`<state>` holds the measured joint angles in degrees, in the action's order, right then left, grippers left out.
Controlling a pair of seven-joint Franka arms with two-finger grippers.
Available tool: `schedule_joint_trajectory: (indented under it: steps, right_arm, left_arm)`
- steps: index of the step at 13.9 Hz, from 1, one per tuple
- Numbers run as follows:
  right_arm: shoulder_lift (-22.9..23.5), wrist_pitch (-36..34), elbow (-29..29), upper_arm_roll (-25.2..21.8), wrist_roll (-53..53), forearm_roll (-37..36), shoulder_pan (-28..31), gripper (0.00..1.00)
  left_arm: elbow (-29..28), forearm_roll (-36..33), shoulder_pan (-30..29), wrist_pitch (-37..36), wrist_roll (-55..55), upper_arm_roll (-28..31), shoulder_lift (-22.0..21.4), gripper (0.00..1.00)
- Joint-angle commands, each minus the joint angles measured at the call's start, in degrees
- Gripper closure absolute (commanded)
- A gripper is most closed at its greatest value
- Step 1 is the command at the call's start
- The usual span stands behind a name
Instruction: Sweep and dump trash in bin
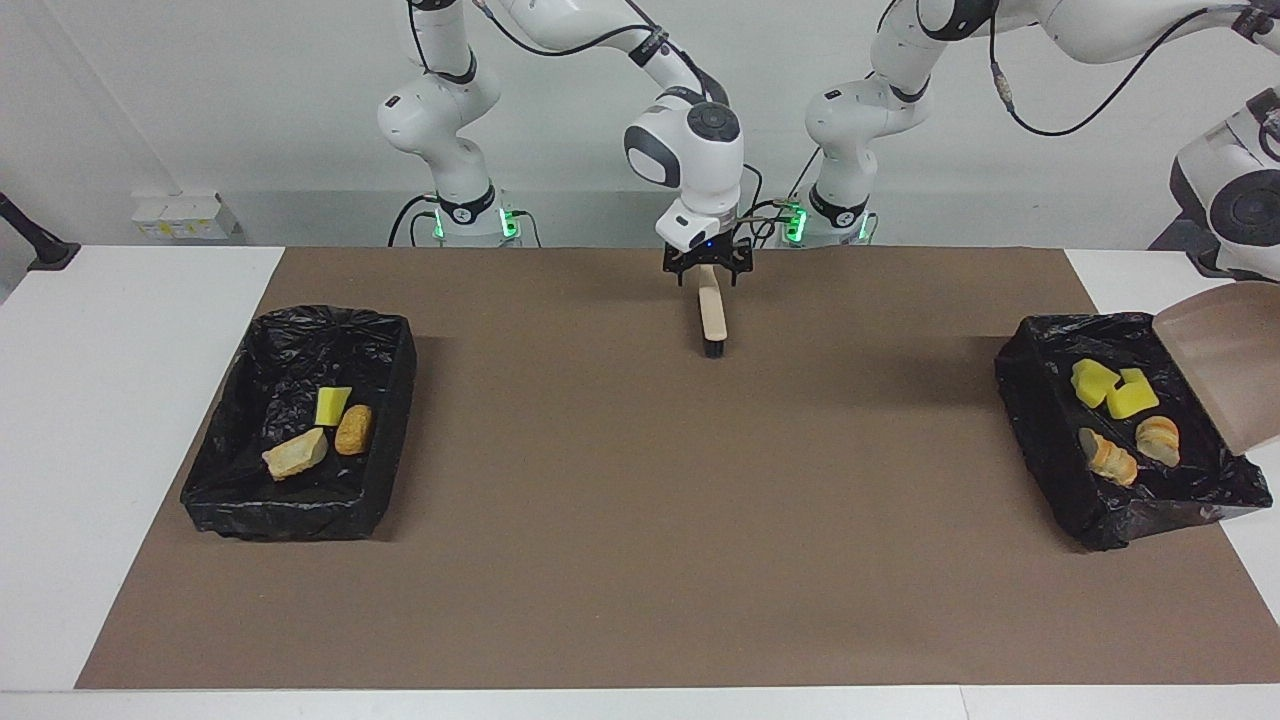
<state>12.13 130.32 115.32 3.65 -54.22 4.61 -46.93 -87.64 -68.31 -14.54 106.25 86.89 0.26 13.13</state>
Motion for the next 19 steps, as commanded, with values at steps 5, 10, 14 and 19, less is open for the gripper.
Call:
schedule_joint_trajectory:
  steps: [5,10,14,19]
  right_arm:
    - [1.85,-0.32,-7.91,0.22,6.83,-1.36,14.55,0.00]
    - [-2.54,-11.47,-14.32,-0.22,20.35,-5.02,27.22,0.00]
    - [-9.13,-15.87,-14.77,-0.22,30.11,-9.27,35.39,0.00]
    - [-13.71,-31.15,-21.34,-0.48,39.96,-9.27,40.50,0.00]
  left_arm:
    - [-1.57,12.21,3.46,-2.72,-1.72,-0.70,-4.70,1.00]
    - [-1.30,31.53,6.61,-1.40,-14.07,-0.87,-4.17,1.00]
    - [-2.79,42.61,11.54,-3.07,-25.33,-0.87,-4.87,1.00]
    - [-8.84,53.71,19.78,0.95,-46.83,-1.05,-2.43,1.00]
